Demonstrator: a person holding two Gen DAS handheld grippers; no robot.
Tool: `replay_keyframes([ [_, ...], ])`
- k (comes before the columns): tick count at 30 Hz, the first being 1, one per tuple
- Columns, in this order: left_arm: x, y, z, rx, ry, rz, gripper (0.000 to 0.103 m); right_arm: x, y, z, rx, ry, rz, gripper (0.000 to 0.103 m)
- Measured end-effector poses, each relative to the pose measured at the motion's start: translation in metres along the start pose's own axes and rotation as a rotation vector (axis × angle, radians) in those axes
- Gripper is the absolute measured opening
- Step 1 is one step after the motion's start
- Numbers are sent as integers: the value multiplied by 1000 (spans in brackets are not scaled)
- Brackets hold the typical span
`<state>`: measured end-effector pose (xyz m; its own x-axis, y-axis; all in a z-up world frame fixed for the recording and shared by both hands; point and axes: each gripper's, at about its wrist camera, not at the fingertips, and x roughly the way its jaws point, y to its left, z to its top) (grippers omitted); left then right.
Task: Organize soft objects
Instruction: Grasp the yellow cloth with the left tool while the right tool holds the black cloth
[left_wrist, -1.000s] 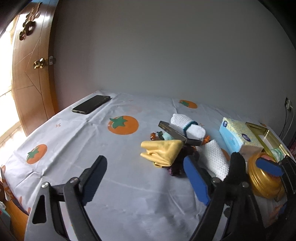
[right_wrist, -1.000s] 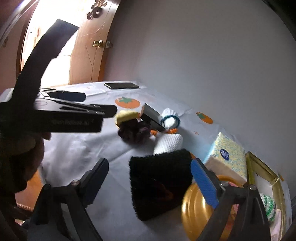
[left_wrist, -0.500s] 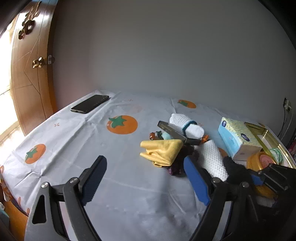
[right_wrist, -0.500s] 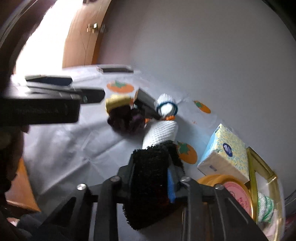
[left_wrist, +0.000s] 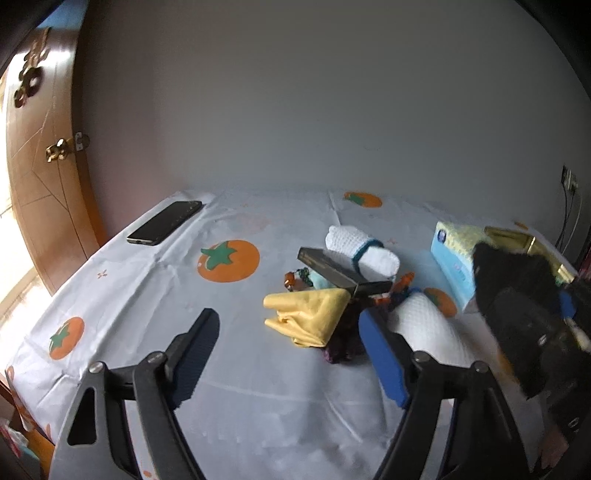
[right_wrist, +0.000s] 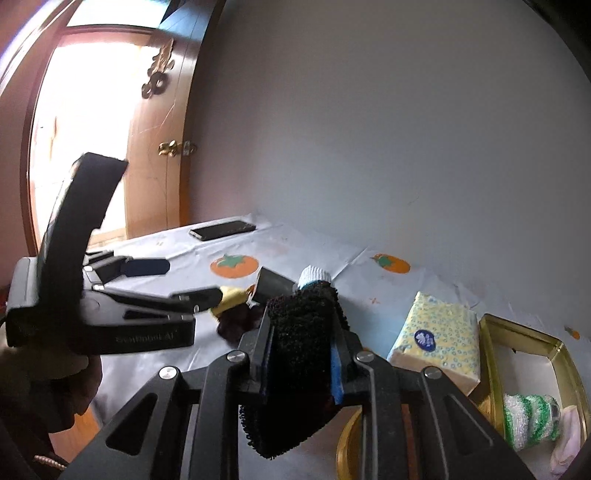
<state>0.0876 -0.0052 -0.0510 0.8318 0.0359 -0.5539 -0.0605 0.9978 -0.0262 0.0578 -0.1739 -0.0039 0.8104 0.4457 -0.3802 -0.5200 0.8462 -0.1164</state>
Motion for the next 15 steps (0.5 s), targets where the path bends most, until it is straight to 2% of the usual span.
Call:
replay_keyframes([
  [10, 32, -15, 9, 73, 93, 3, 78, 0, 0, 3, 1, -50, -13, 26],
  [11, 36, -14, 9, 68, 103, -2, 68, 1, -1, 3, 0, -48, -13, 26],
  [12, 41, -12, 8, 62, 114, 4, 53, 2, -1, 3, 0, -48, -13, 26],
  [15, 43, -6, 6, 29, 125, -35, 30, 0, 0, 3, -7, -59, -14, 26],
])
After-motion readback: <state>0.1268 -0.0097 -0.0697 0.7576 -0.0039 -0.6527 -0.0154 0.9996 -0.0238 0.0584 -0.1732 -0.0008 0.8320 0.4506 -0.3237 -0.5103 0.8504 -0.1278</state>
